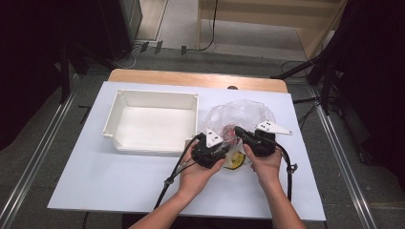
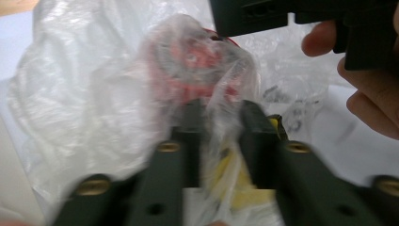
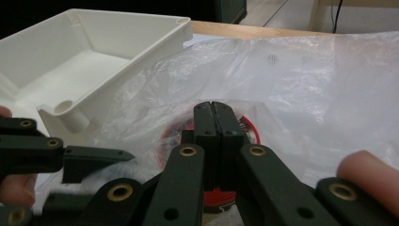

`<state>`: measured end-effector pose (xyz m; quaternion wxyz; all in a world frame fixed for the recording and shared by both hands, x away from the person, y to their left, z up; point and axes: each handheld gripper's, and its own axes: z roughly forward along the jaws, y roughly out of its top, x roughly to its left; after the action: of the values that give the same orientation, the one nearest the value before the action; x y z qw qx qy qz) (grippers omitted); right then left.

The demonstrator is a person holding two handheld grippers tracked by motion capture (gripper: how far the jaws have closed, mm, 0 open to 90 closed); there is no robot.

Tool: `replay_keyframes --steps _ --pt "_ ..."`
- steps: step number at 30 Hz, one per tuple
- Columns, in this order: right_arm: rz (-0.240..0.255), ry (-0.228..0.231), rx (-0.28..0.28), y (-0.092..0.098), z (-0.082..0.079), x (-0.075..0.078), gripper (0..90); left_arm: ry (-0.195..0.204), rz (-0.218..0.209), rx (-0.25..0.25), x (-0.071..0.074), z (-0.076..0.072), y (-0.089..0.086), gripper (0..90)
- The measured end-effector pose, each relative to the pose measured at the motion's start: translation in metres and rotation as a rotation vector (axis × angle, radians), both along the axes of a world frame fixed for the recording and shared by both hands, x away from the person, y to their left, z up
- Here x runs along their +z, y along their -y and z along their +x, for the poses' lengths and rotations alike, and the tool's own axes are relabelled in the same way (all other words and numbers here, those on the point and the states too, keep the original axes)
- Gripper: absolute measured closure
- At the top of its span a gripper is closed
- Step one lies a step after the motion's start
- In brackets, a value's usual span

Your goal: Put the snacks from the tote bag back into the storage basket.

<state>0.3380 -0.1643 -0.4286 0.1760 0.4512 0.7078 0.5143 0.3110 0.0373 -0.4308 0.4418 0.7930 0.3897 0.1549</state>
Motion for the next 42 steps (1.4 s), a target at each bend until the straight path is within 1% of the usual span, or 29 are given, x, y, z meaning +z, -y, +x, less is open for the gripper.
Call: replay_keyframes --steps 2,3,5,6,8,11,12,13,14,15,16,18,19,20,21,22,24,26,27,28,29,30,31,33,34,35,37,39,42 --pt "0.004 0.007 -0.012 0.003 0.001 0.001 90.0 0.012 -0.002 0.028 0.0 0.002 -0.004 88.7" --pt "0.01 0.006 -0.018 0.004 0.002 0.001 90.0 0.019 0.006 0.043 0.0 0.003 -0.007 89.8" --pt "0.011 0.007 -0.031 0.006 0.002 0.001 90.0 0.046 0.034 0.077 -0.004 0.002 -0.008 90.0" --pt "0.011 0.003 -0.038 0.006 0.002 0.001 90.0 0.055 0.051 0.082 -0.007 0.002 -0.008 90.0" --pt "0.005 0.006 -0.044 0.007 0.003 0.001 90.0 0.051 0.088 0.086 -0.015 0.0 -0.006 90.0" --pt "-0.009 0.011 -0.053 0.007 0.004 0.0 90.0 0.014 0.142 0.089 -0.029 0.003 -0.007 90.0" --pt "-0.013 0.012 -0.057 0.007 0.004 0.0 89.7 -0.002 0.155 0.085 -0.033 0.004 -0.008 90.0" --pt "-0.017 0.012 -0.062 0.007 0.005 -0.001 89.5 -0.02 0.177 0.065 -0.038 0.004 -0.01 90.0" --pt "-0.021 0.009 -0.067 0.008 0.005 -0.002 89.2 -0.024 0.192 0.053 -0.041 0.004 -0.011 90.0" --pt "-0.021 0.008 -0.069 0.008 0.005 -0.002 89.2 -0.023 0.216 0.038 -0.045 0.001 -0.011 90.0" --pt "-0.023 0.007 -0.072 0.009 0.006 -0.003 89.2 -0.013 0.221 0.029 -0.045 0.0 -0.012 90.0" --pt "-0.029 0.008 -0.076 0.009 0.006 -0.004 89.1 -0.015 0.232 -0.003 -0.044 -0.004 -0.014 90.0" --pt "-0.03 0.008 -0.079 0.01 0.006 -0.005 88.5 -0.027 0.224 -0.018 -0.043 -0.006 -0.017 90.0" --pt "-0.028 0.007 -0.08 0.01 0.005 -0.005 87.5 -0.043 0.204 -0.042 -0.042 -0.006 -0.021 89.9" --pt "-0.024 0.008 -0.075 0.011 0.005 -0.005 85.2 -0.064 0.171 -0.078 -0.042 -0.008 -0.025 88.5" --pt "-0.006 0.001 -0.056 0.011 0.004 -0.004 80.4 -0.064 0.164 -0.089 -0.042 -0.009 -0.028 85.7" --pt "0.019 -0.001 -0.02 0.011 0.002 -0.003 71.1 -0.058 0.163 -0.09 -0.043 -0.013 -0.032 84.2" --pt "0.02 0.01 0.018 0.009 -0.001 -0.002 59.3 -0.059 0.124 -0.086 -0.043 -0.015 -0.037 85.1" --pt "0.015 0.016 0.031 0.008 -0.003 -0.002 52.0 -0.055 0.099 -0.074 -0.044 -0.015 -0.039 86.2" --pt "0.002 0.02 0.037 0.006 -0.005 -0.003 46.8 -0.055 0.095 -0.068 -0.045 -0.015 -0.041 87.6" --pt "-0.017 0.018 0.035 0.004 -0.007 -0.003 40.4 -0.053 0.098 -0.075 -0.044 -0.014 -0.042 88.1" --pt "-0.034 0.016 0.039 0.002 -0.007 -0.004 34.7 -0.056 0.089 -0.075 -0.044 -0.014 -0.043 88.6" --pt "-0.05 0.014 0.041 -0.001 -0.007 -0.005 30.0 -0.061 0.075 -0.069 -0.044 -0.013 -0.044 89.1" --pt "-0.074 -0.008 0.038 -0.005 -0.006 -0.009 24.2 -0.067 0.054 -0.06 -0.045 -0.012 -0.046 89.5" --pt "-0.096 -0.023 0.023 -0.008 -0.005 -0.012 20.8 -0.071 0.041 -0.056 -0.045 -0.011 -0.046 89.6" --pt "-0.106 -0.032 0.011 -0.01 -0.003 -0.014 18.7 -0.074 0.039 -0.054 -0.045 -0.01 -0.047 89.6" --pt "-0.114 -0.049 -0.007 -0.012 0.0 -0.019 17.8 -0.087 0.016 -0.048 -0.045 -0.008 -0.049 89.6" --pt "-0.118 -0.064 -0.01 -0.014 0.002 -0.023 16.7 -0.098 0.01 -0.048 -0.045 -0.007 -0.05 89.6" --pt "-0.138 -0.091 -0.013 -0.018 0.007 -0.032 16.7 -0.088 0.01 -0.044 -0.045 -0.008 -0.05 89.5"
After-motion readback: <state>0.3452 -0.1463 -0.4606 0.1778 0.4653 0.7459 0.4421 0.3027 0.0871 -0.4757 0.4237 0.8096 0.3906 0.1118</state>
